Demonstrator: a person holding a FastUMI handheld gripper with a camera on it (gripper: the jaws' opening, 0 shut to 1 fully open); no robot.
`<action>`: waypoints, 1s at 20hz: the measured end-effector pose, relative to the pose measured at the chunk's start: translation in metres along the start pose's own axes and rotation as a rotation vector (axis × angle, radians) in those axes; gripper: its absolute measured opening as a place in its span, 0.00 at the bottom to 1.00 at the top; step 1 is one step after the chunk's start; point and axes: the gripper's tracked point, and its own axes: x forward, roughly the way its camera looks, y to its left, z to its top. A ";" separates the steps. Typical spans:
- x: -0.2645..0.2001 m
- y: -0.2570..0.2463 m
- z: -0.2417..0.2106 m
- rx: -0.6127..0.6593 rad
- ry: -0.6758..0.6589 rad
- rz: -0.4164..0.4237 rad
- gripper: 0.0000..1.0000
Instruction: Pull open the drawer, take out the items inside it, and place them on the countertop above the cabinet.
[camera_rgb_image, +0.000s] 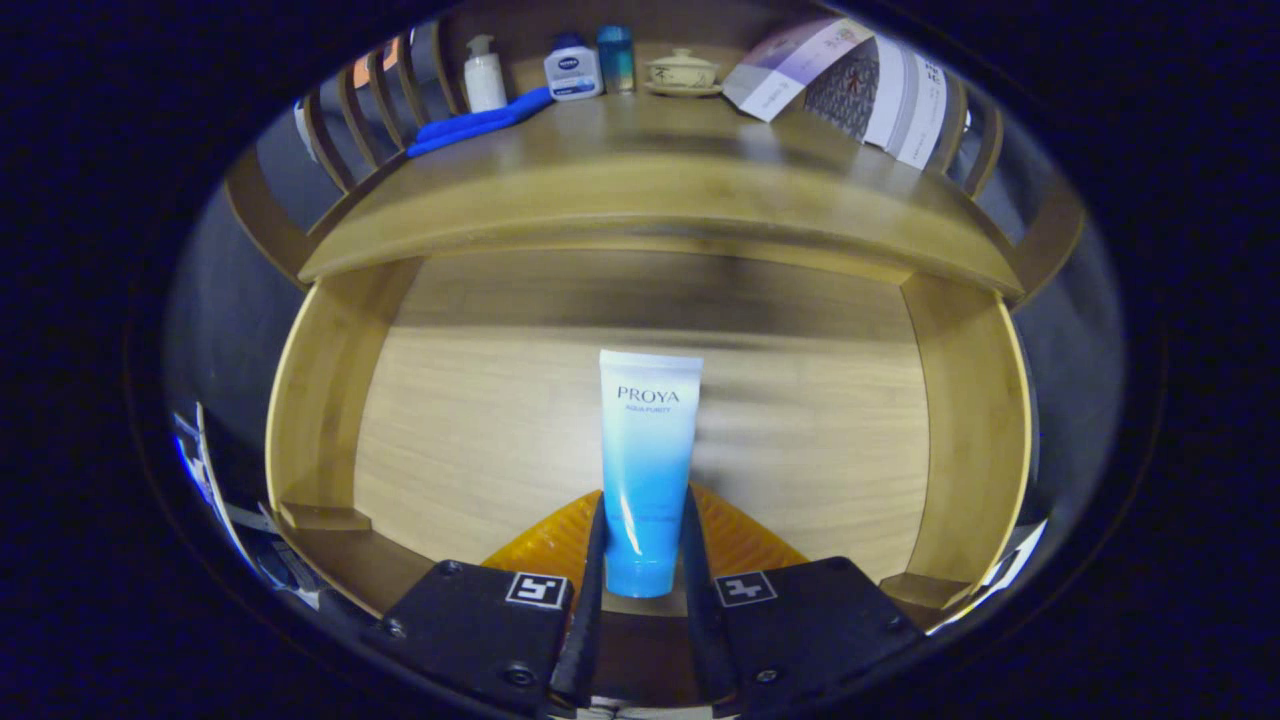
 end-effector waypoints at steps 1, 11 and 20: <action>-0.006 0.002 0.000 -0.005 -0.010 0.007 0.40; -0.060 0.006 0.018 -0.010 -0.094 0.048 0.40; -0.106 0.011 0.076 0.024 -0.194 0.062 0.40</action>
